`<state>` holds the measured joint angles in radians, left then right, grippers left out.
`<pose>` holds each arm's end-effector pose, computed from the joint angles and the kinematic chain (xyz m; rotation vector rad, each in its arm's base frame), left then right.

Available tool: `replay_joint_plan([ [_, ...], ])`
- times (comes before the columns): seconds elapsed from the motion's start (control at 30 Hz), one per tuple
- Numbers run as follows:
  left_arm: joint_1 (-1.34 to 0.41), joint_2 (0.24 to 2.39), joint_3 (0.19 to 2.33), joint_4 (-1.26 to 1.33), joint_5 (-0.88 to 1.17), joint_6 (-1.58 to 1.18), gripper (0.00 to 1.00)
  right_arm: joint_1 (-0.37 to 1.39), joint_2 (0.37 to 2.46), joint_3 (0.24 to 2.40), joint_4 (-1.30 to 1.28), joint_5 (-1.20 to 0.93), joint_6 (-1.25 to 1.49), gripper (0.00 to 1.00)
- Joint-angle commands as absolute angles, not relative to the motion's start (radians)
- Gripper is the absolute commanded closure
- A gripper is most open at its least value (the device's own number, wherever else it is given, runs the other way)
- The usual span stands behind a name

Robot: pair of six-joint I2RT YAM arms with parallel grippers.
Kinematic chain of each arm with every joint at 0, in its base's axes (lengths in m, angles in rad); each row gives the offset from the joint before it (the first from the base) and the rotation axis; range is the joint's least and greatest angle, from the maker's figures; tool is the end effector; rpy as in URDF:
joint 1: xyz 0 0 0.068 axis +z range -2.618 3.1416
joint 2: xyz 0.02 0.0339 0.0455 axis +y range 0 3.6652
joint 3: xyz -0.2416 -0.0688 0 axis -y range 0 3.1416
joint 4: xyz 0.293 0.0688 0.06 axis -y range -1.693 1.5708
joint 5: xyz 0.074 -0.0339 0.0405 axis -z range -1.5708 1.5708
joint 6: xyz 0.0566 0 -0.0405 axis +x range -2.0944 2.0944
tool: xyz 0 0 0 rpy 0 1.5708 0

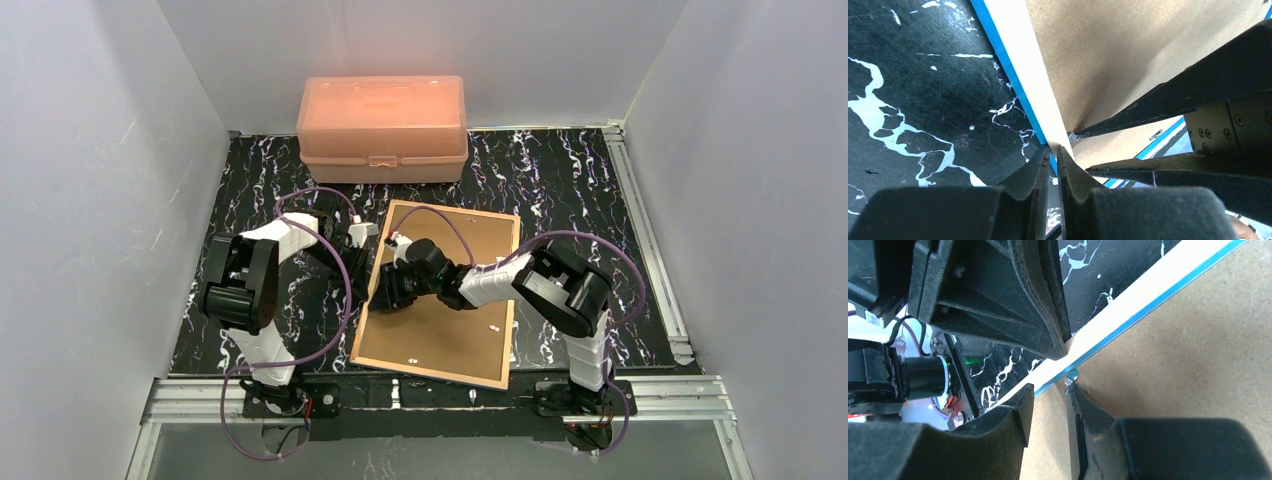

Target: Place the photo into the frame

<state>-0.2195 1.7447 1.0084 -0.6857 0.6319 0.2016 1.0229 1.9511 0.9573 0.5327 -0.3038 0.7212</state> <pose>0.3216 -0.1060 0.0808 0.6649 2.7780 -0.9354 0.2118 0.3797 0.0680 -0.5623 2.2447 1.3200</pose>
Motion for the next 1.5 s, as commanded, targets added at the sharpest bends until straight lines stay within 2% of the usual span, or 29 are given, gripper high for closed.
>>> replay_joint_plan([
  [0.0,-0.239,1.73,1.003,-0.7,0.701,0.206,0.92,1.042,1.991,1.005,0.516,-0.312,0.628,0.61],
  [0.23,-0.239,1.72,1.009,-0.711,0.696,0.209,0.93,0.982,1.906,0.964,0.488,-0.253,0.565,0.59],
  [0.9,-0.239,1.726,1.012,-0.707,0.703,0.203,0.94,1.01,1.979,0.927,0.636,-0.379,0.659,0.61],
  [1.47,-0.239,1.728,1.006,-0.699,0.715,0.199,0.95,1.011,2.024,0.991,0.627,-0.439,0.623,0.64],
])
